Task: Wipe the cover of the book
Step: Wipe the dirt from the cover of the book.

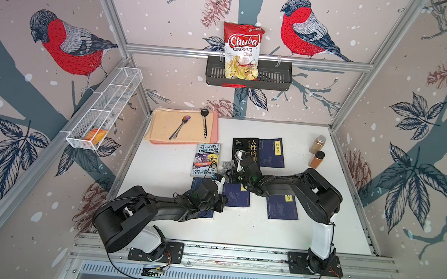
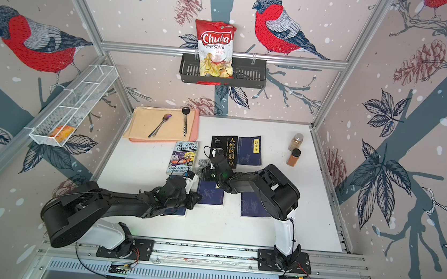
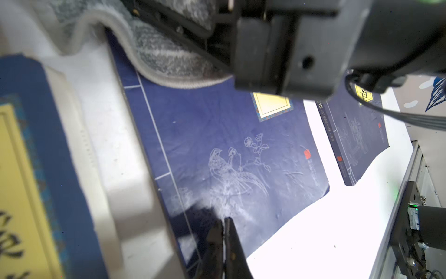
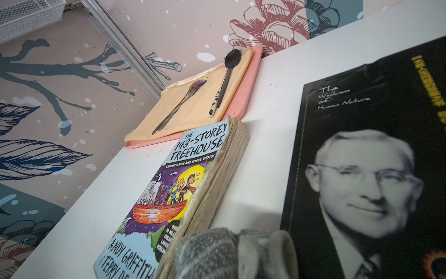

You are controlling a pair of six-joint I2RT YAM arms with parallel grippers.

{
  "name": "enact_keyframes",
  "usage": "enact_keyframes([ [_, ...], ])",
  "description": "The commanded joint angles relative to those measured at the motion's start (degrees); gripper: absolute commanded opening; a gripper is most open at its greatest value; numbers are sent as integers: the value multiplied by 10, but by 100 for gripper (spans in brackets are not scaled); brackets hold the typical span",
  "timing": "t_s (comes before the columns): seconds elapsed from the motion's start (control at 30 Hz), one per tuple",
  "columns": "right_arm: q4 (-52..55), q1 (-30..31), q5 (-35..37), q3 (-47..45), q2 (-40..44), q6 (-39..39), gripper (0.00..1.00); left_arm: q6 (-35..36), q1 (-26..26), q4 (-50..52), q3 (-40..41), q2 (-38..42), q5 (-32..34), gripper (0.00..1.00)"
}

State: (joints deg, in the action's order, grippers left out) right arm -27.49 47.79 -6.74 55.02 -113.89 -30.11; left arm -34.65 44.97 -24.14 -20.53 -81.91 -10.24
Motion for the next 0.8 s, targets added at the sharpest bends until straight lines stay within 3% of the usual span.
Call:
enact_keyframes([
  [0.0, 61, 17, 8, -26, 21, 9, 9, -3, 0, 60, 2, -8, 12, 7],
  [0.3, 36, 93, 17, -129, 64, -47, 9, -1, 1, 62, -2, -12, 12, 7],
  [0.47, 25, 30, 18, -110, 49, -33, 9, -2, 0, 66, -2, -9, 12, 7],
  [0.6, 56, -23, 1, -30, 16, 5, 8, -4, 1, 64, -4, -10, 13, 7],
  [0.77, 84, -34, -14, 11, -3, 23, 8, -4, 0, 66, -3, -9, 14, 7],
])
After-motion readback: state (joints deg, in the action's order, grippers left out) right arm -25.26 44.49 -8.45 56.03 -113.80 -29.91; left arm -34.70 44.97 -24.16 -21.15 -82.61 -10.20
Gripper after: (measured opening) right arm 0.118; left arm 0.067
